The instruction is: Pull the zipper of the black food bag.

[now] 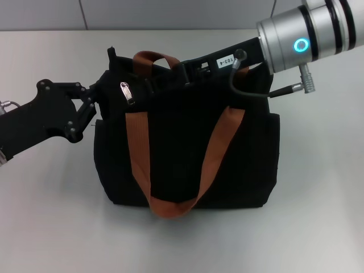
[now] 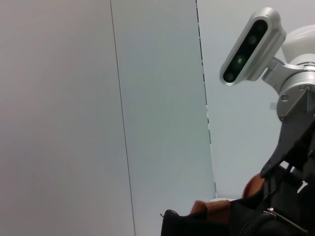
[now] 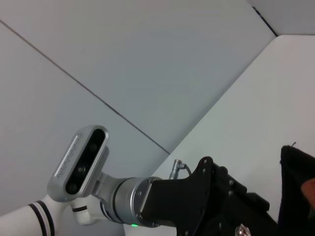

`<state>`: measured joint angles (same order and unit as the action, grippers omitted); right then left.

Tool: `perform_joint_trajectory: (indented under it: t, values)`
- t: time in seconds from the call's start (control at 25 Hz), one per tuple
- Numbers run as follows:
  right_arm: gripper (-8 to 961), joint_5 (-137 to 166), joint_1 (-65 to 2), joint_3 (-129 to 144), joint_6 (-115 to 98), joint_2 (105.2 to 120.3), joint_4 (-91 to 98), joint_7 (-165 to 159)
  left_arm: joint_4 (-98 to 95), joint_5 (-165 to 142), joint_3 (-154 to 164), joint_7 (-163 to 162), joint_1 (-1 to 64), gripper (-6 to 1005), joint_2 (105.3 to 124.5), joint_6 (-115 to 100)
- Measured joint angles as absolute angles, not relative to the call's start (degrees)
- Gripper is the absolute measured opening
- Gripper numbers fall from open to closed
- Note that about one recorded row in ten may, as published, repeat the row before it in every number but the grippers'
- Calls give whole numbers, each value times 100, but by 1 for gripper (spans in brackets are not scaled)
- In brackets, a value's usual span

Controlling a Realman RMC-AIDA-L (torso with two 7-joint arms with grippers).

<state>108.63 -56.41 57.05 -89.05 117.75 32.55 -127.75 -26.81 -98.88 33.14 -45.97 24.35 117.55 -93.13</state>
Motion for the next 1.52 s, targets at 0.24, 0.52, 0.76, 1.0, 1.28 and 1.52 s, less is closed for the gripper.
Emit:
perform_joint_trajectory:
  t: [0.24, 0.52, 0.76, 1.0, 1.28, 1.52]
  values:
    - [404, 10899, -5715, 5727, -8837, 11803, 3255, -12753, -2681, -9888, 3336, -4657, 2454, 18, 11738, -9328]
    - [404, 10932, -5738, 5753, -8720, 11809, 3252, -12709, -2726, -9888, 3349, -4811, 2495, 18, 11735, -9352]
    - [400, 10934, -5791, 5849, -8683, 11813, 3256, -12688, -2733, -9890, 3365, -4947, 2601, 18, 11734, -9360]
    - [402, 10934, -5821, 5891, -8657, 11821, 3260, -12684, -2734, -9894, 3367, -5031, 2655, 18, 11733, -9365]
    - [397, 10934, -5828, 5901, -8631, 11849, 3319, -12682, -2734, -9897, 3377, -5034, 2721, 18, 11749, -9372]
    - [382, 10934, -5853, 5899, -8631, 11852, 3322, -12682, -2733, -9905, 3444, -5036, 2785, 18, 11771, -9377]
